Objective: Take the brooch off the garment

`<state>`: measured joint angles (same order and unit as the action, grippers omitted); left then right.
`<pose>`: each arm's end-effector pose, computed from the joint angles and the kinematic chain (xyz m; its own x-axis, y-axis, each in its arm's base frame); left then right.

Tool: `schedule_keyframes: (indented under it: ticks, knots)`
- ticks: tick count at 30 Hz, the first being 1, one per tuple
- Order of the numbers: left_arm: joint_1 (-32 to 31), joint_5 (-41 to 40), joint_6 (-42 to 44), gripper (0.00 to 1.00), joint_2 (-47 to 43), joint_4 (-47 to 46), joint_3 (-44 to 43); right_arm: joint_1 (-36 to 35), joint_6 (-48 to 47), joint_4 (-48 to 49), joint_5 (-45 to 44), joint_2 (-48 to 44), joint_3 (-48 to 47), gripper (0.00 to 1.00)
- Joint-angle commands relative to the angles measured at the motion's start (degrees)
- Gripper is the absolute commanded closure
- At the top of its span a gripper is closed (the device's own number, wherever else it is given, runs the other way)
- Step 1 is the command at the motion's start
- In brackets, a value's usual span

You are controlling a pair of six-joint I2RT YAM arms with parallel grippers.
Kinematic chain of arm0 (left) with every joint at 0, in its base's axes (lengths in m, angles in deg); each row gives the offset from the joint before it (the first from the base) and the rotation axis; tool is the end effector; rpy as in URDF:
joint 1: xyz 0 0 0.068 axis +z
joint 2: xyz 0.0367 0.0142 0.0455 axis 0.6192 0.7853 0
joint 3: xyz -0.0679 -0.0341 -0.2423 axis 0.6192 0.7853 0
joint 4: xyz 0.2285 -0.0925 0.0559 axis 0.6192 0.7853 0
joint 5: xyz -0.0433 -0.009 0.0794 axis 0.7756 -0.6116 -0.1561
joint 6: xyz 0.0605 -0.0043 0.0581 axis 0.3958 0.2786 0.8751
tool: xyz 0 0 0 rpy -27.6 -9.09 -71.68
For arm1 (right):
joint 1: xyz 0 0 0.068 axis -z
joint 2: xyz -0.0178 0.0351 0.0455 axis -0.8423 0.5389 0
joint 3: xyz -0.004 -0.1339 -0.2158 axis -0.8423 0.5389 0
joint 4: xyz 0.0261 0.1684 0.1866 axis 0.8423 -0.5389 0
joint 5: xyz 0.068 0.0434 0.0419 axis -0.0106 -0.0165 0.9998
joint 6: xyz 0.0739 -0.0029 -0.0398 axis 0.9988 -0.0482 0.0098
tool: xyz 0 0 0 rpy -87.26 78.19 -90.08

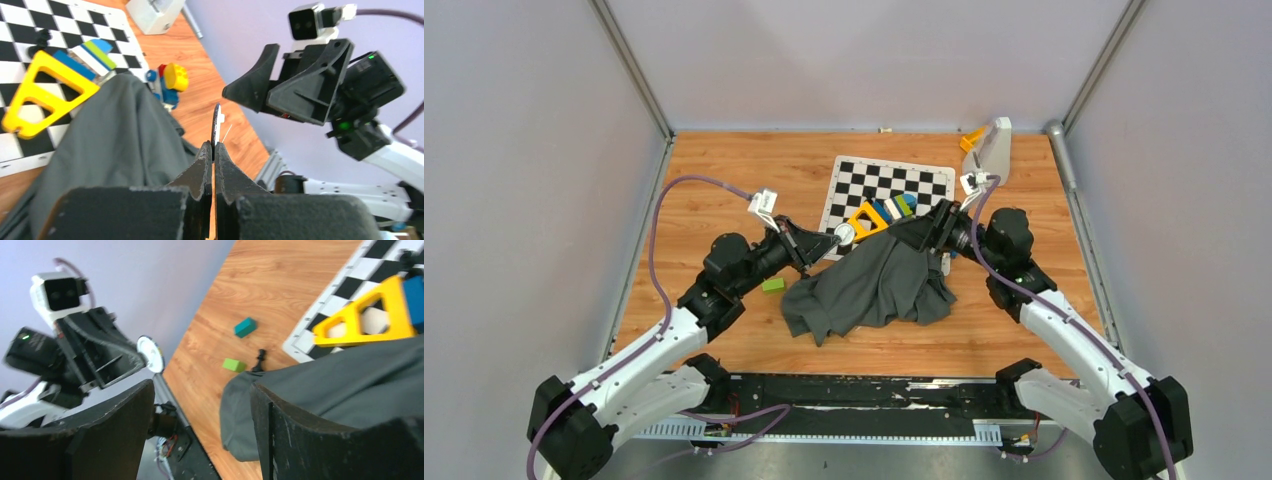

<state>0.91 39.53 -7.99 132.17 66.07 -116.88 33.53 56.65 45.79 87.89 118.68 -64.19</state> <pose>0.1904 -0.1644 0.2907 -0.5469 -0.4660 -0.6955 0.5241 0.4572 -0.7185 0.2296 0.1390 0.2810 -0.6276 0.3932 -0.6720 -0.4787 0.4859 0.7313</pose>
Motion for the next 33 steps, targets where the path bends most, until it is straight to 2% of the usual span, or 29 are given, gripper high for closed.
schedule_keyframes:
  ticks: [1, 5, 9, 17, 33]
  knots:
    - [0.3, 2.4, -10.0, 1.0, -1.5, -11.8, 2.5, -1.0, 5.1, 12.0, 10.5, -0.9, 0.9, 0.31]
    - [0.3, 3.7, -14.1, 1.0, -1.3, -16.9, 3.7, -4.4, 8.3, 16.1, 11.3, 0.7, -0.7, 0.32]
    - [0.3, 4.1, -15.3, 1.0, -1.2, -17.9, 3.6, -7.7, 11.0, 19.2, 9.6, 3.0, -2.4, 0.32]
    - [0.3, 4.5, -15.7, 1.0, -1.8, -18.5, 3.6, -11.6, 12.0, 20.9, 7.0, 7.5, -6.1, 0.39]
    - [0.3, 5.7, -15.4, 1.0, -1.3, -19.7, 3.8, -12.8, 11.8, 20.9, 5.5, 10.7, -8.5, 0.71]
